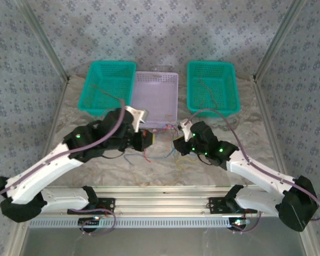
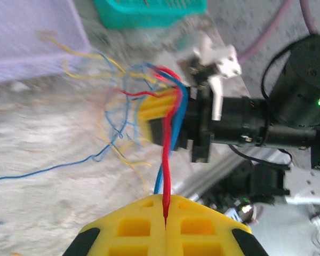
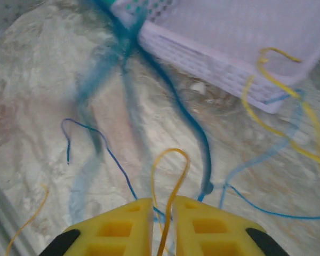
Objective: Untangle the cables
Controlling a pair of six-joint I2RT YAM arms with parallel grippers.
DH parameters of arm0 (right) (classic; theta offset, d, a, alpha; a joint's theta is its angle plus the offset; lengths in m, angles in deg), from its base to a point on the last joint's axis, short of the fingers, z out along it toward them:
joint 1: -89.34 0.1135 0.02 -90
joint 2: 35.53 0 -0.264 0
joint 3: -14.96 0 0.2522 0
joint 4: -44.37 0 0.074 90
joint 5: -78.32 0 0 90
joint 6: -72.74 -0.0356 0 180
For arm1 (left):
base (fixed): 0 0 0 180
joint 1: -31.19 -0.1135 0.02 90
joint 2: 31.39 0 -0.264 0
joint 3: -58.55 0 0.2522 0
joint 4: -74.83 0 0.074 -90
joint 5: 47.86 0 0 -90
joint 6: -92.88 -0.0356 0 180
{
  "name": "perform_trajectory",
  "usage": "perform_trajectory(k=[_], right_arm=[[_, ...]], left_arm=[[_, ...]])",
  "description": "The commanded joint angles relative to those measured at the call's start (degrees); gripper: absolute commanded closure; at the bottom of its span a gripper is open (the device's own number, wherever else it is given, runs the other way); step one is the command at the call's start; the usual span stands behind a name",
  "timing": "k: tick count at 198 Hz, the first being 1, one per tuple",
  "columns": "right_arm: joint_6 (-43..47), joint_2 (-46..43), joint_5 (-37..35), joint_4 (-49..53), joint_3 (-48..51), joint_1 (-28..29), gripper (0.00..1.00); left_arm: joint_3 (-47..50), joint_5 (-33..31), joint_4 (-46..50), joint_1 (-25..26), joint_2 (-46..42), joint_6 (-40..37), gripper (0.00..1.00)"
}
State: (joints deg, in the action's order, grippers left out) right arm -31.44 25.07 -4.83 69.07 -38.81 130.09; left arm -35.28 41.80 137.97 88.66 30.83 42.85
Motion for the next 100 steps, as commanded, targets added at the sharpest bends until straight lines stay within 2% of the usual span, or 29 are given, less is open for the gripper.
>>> perform_trajectory(k=[1,37,68,100], right_arm=[[-0.85,-2.23,4.07,0.49,2.44,-3.44,0.73],[-2.32,-4.84,6.7,-0.01,3.54,-5.74,0.59],[-4.58,-6.53,12.61,-6.47,4.59,-5.65,0.55],[-9.2,-5.38,17.54,-15.01,3.5,-5.77,0.45]], left_arm=[[-2.22,-5.67,6.27,-2.33,-3.05,-1.78,1.0],[-2.4,-6.02,7.8,-2.89,-3.33,-2.01,1.0],[-2.32,-1.69,6.17,-2.89,-2.67,-2.28,1.0],[-2.72,2.89,3.96,-2.89,-2.81,-2.46,1.0]])
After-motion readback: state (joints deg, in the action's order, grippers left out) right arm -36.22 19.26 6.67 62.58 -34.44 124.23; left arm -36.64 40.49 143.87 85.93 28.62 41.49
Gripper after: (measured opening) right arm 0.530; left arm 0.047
